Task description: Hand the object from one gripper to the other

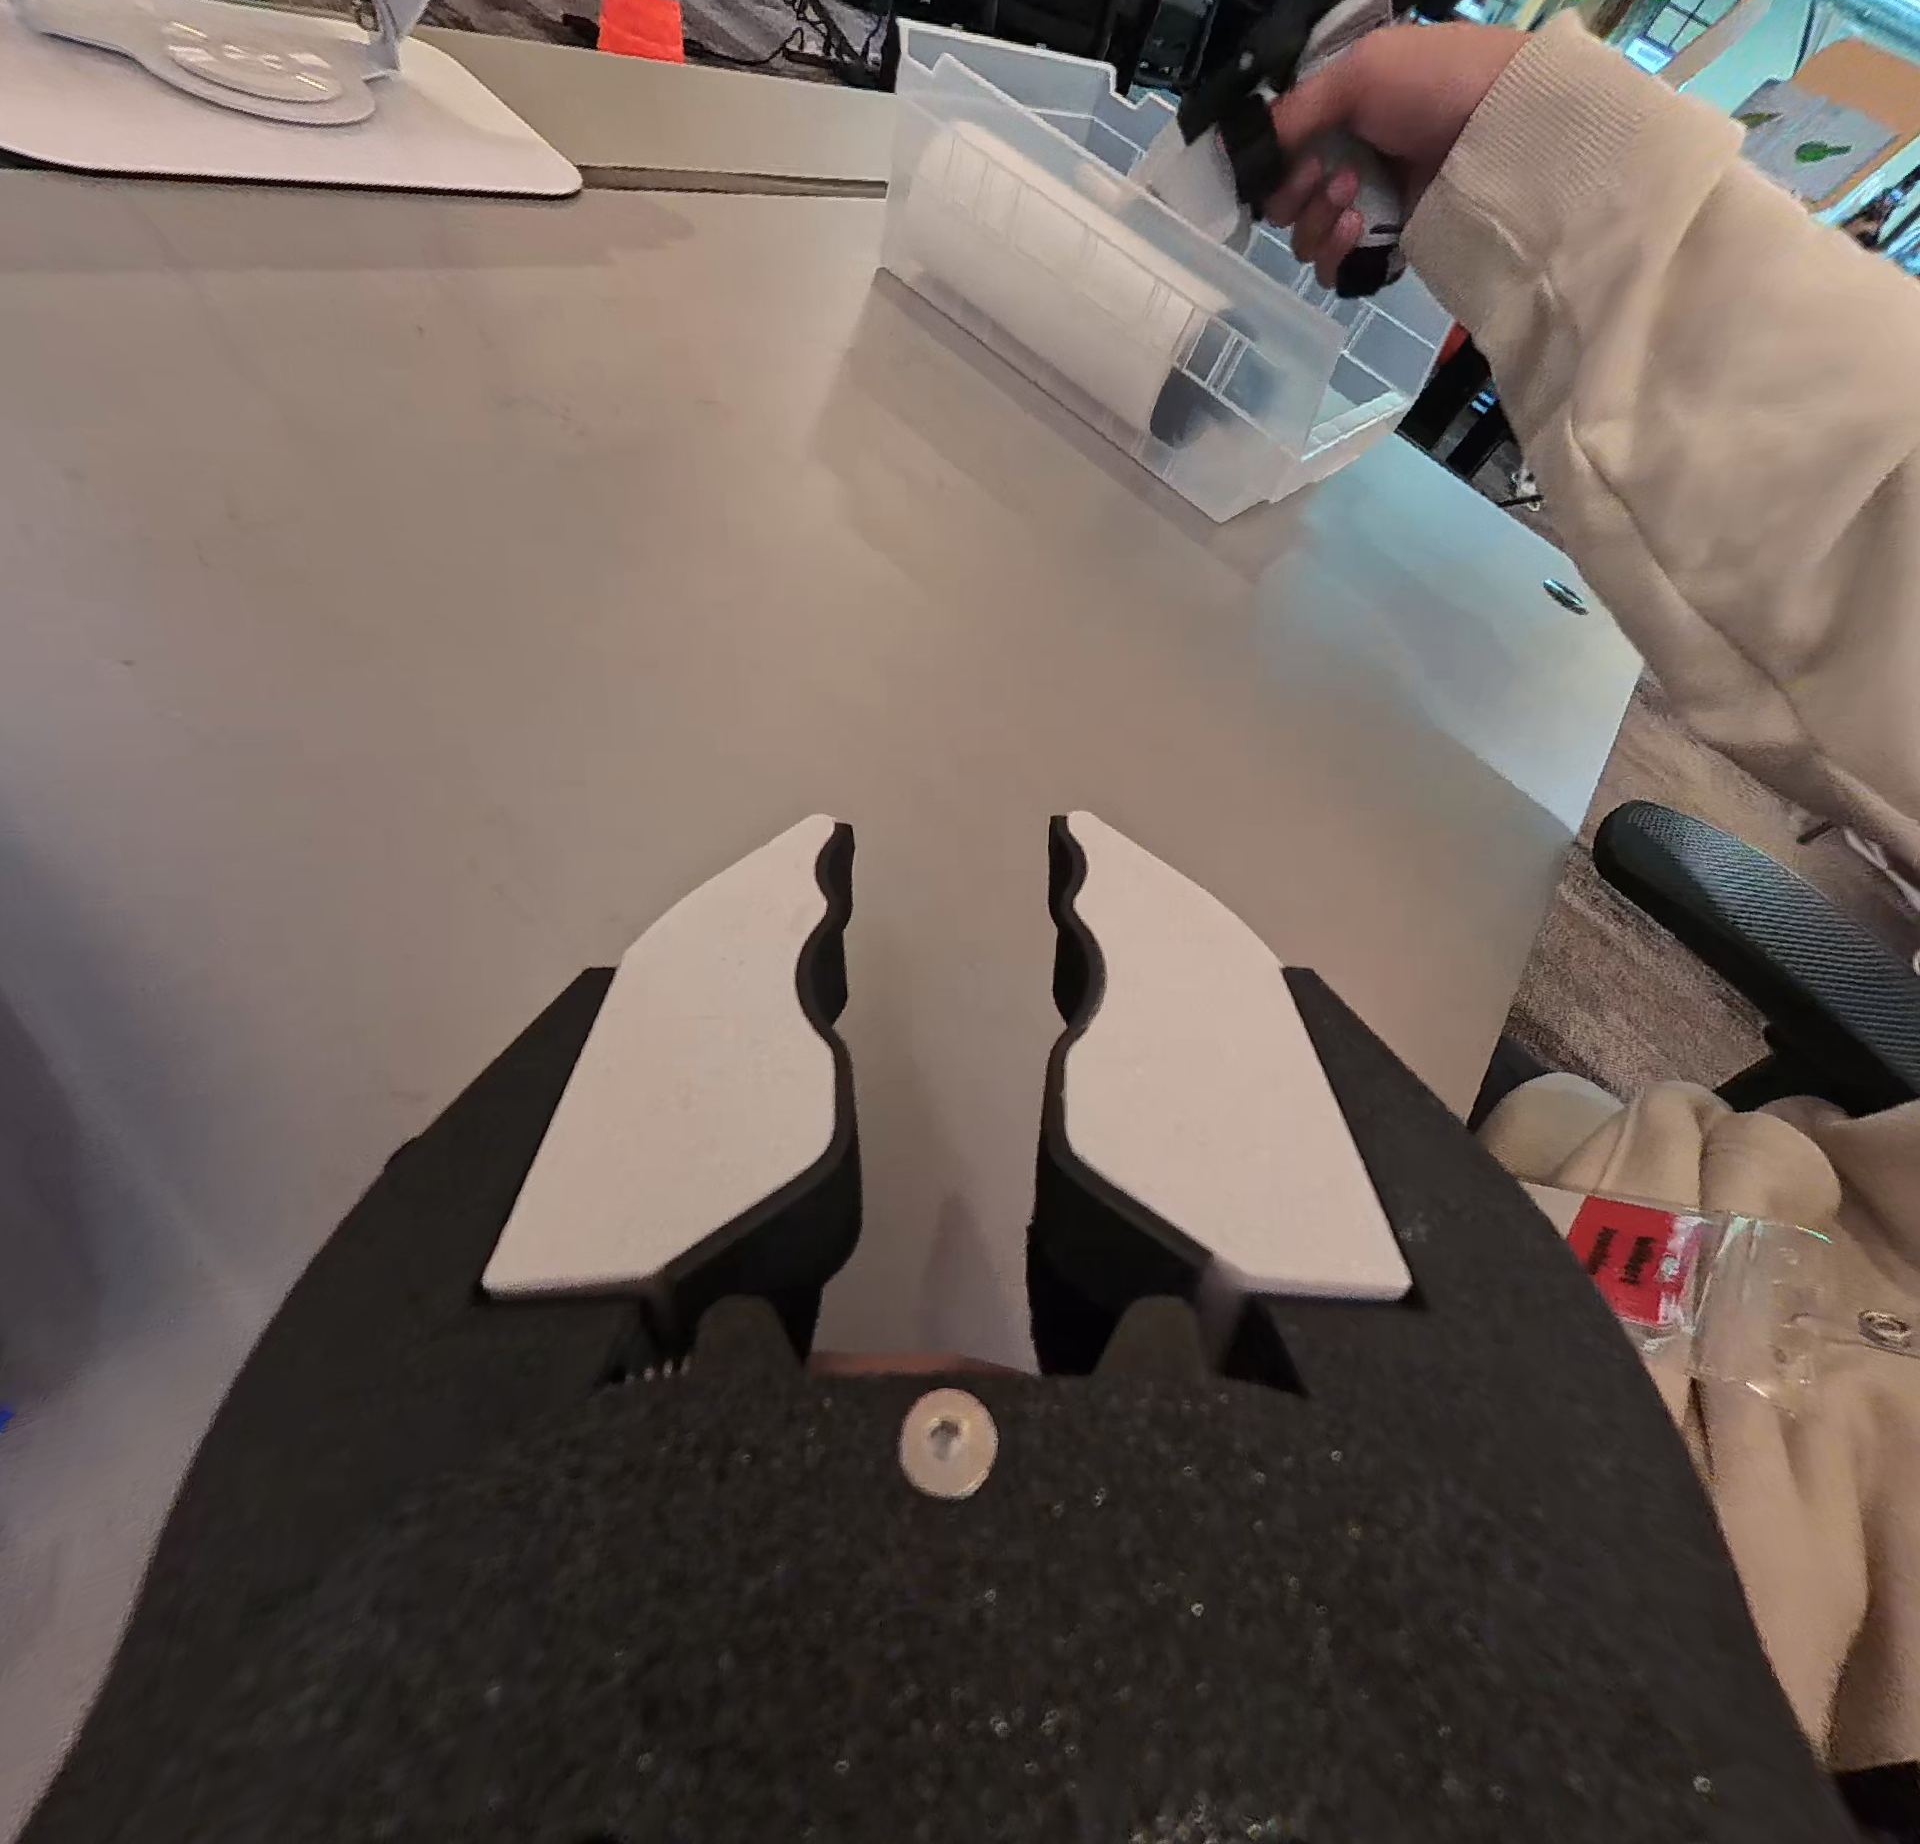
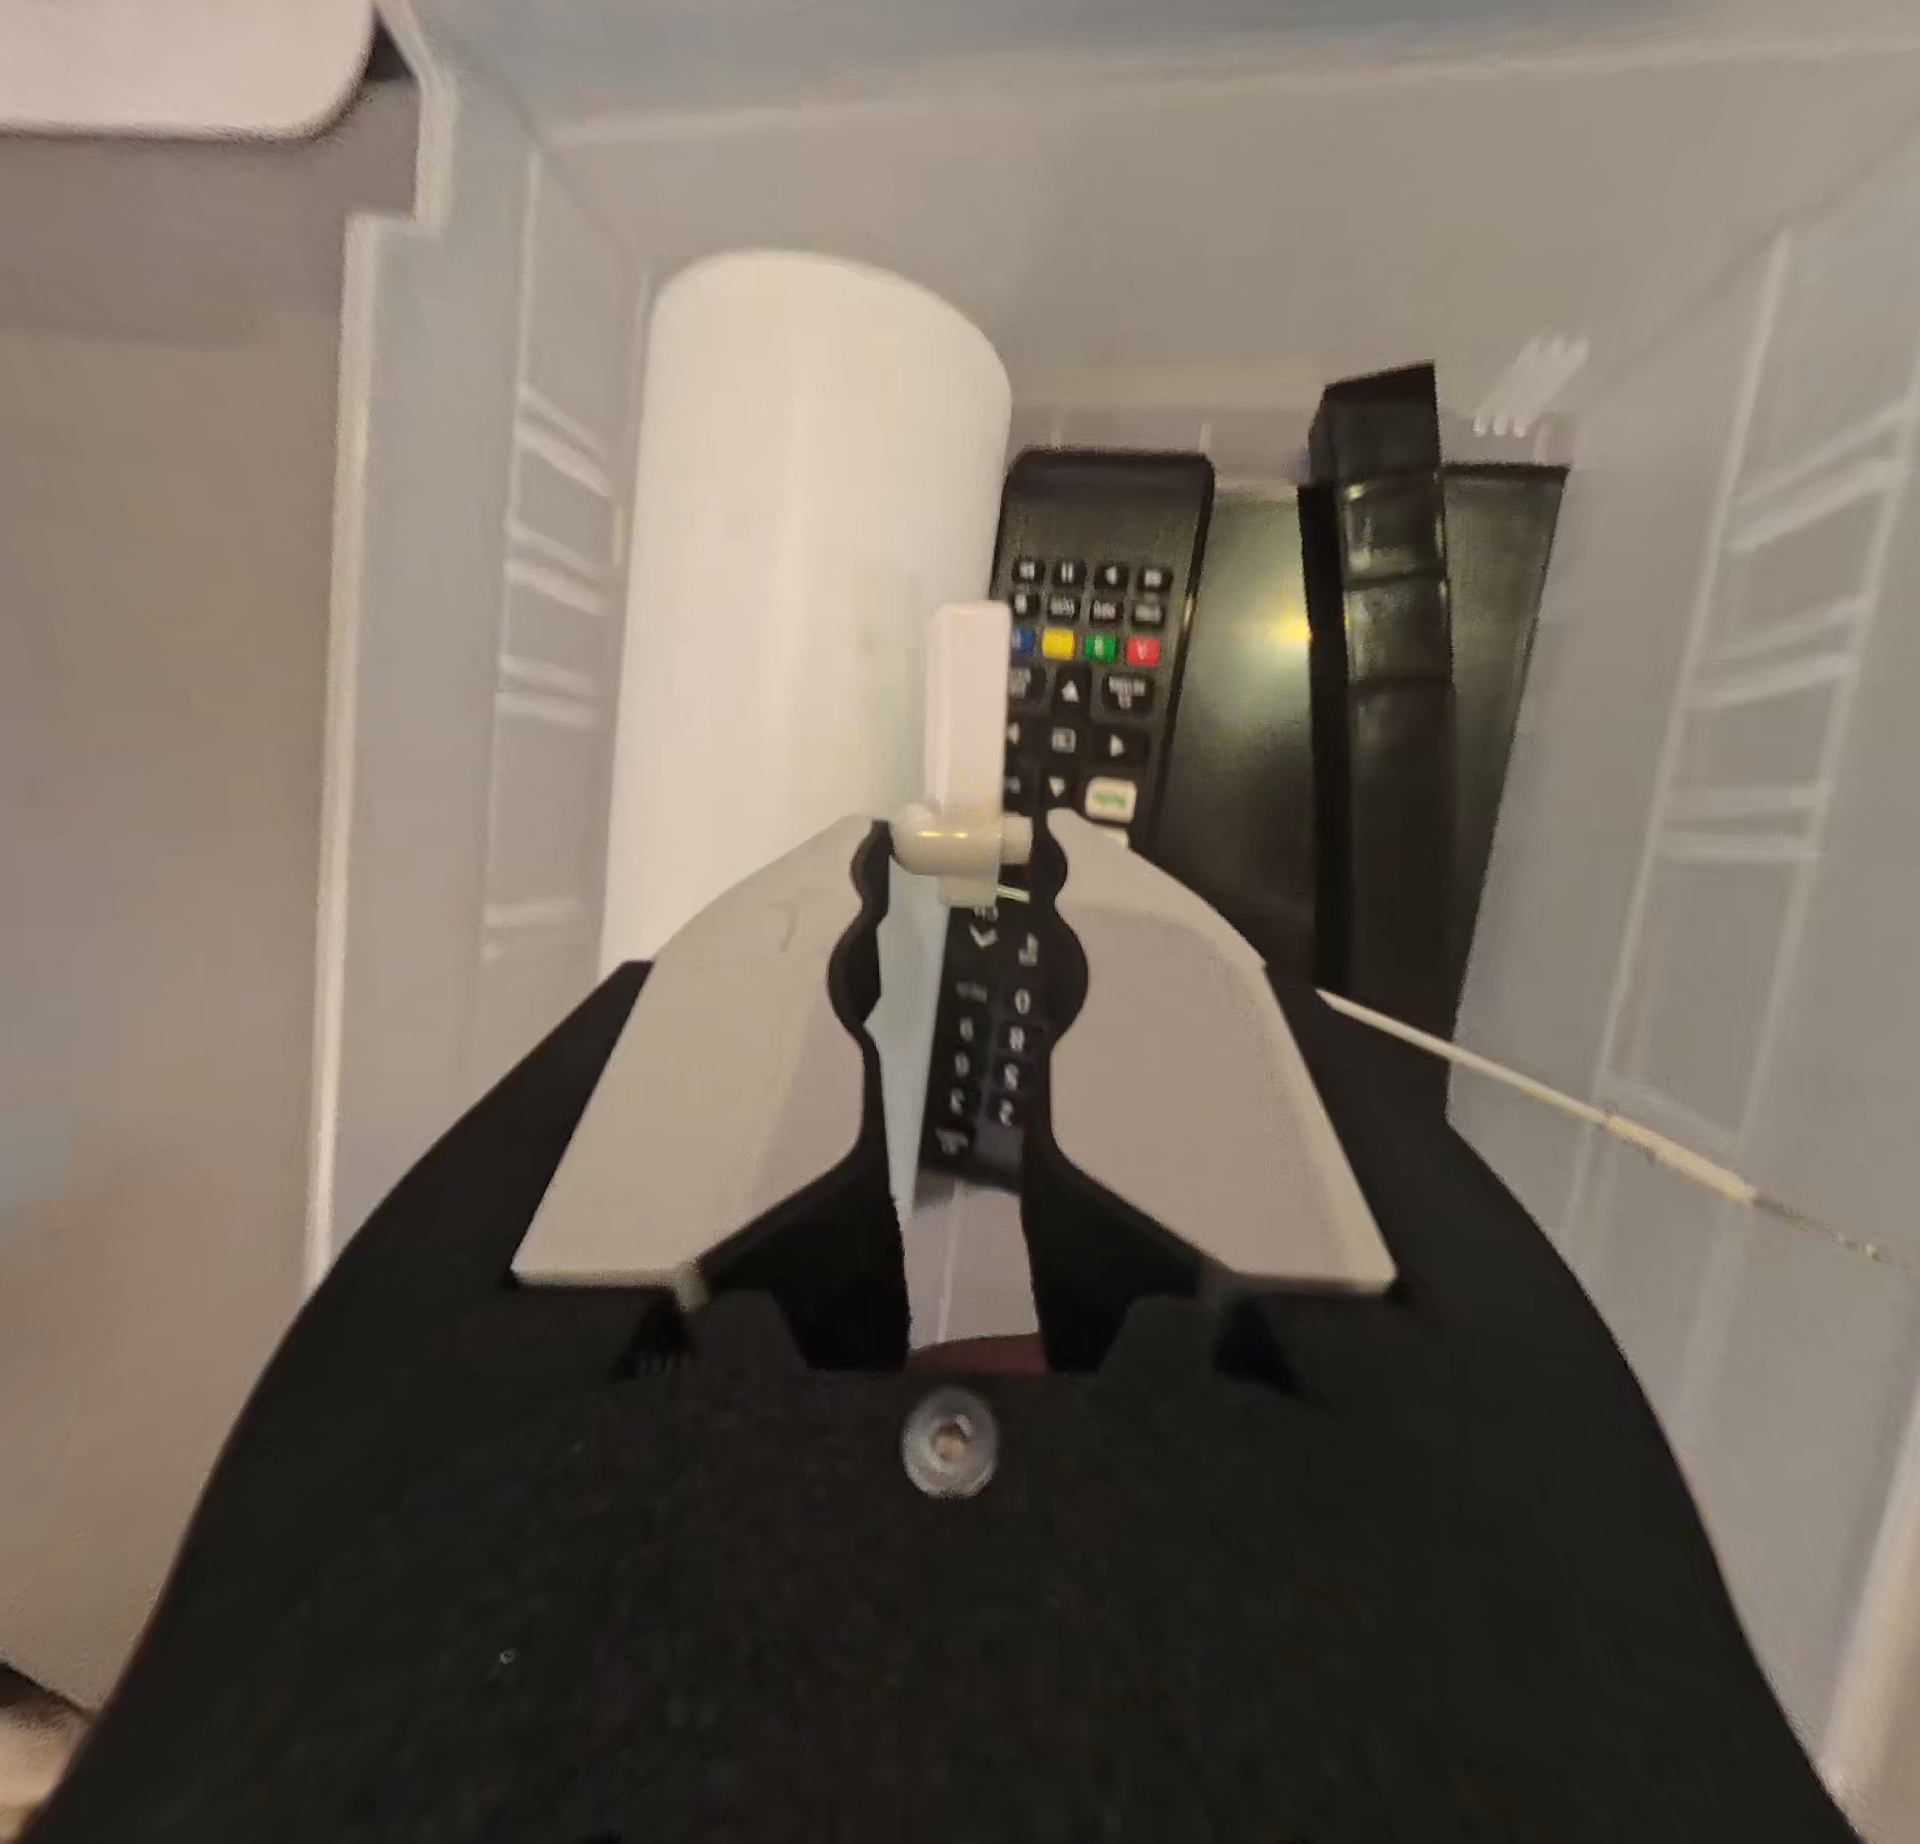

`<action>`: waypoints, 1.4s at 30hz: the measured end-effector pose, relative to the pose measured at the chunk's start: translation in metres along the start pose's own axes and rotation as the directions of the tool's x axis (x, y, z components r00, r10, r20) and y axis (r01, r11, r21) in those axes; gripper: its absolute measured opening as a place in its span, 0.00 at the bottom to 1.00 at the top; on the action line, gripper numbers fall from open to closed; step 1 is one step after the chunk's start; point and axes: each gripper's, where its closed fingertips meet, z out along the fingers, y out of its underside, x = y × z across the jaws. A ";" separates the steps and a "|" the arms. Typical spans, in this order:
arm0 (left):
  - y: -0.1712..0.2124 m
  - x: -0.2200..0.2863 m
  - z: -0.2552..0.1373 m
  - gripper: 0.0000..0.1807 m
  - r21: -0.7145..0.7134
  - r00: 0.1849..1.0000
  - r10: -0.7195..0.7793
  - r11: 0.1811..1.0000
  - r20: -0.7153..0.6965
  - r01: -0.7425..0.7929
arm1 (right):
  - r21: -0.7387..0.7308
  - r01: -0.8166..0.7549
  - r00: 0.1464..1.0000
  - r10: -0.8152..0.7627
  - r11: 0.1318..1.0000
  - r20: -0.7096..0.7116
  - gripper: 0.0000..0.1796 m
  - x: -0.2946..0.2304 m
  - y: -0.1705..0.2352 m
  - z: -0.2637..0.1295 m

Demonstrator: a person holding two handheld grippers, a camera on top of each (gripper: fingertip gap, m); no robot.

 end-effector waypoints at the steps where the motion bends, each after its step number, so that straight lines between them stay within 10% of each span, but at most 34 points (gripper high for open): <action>1: 0.001 -0.001 0.000 0.20 -0.002 1.000 -0.001 1.000 0.004 0.001 | 0.006 -0.028 0.999 0.027 1.000 0.030 0.14 -0.001 -0.007 0.003; 12: 0.008 0.001 0.004 0.20 -0.051 0.998 0.059 0.997 0.031 -0.058 | 0.031 -0.242 0.966 0.238 0.970 0.097 0.15 0.022 -0.033 0.044; 19: 0.022 0.009 -0.020 0.20 -0.048 0.997 0.051 0.998 0.054 -0.049 | 0.504 -0.007 0.989 -0.067 0.864 0.129 0.23 -0.064 -0.064 -0.120; 23: 0.018 0.010 -0.026 0.20 -0.027 0.989 0.116 0.993 0.092 -0.114 | 0.702 0.182 0.890 -0.419 0.689 0.180 0.20 -0.197 0.009 -0.168; 30: 0.017 -0.006 -0.028 0.21 -0.044 0.976 0.143 0.990 0.166 -0.137 | 0.705 0.270 0.766 -0.590 0.656 0.256 0.17 -0.332 0.204 -0.074; 42: -0.026 -0.077 -0.088 0.22 -0.085 0.931 0.122 0.991 0.344 -0.099 | 0.655 0.302 0.765 -0.586 0.693 0.267 0.15 -0.317 0.201 -0.052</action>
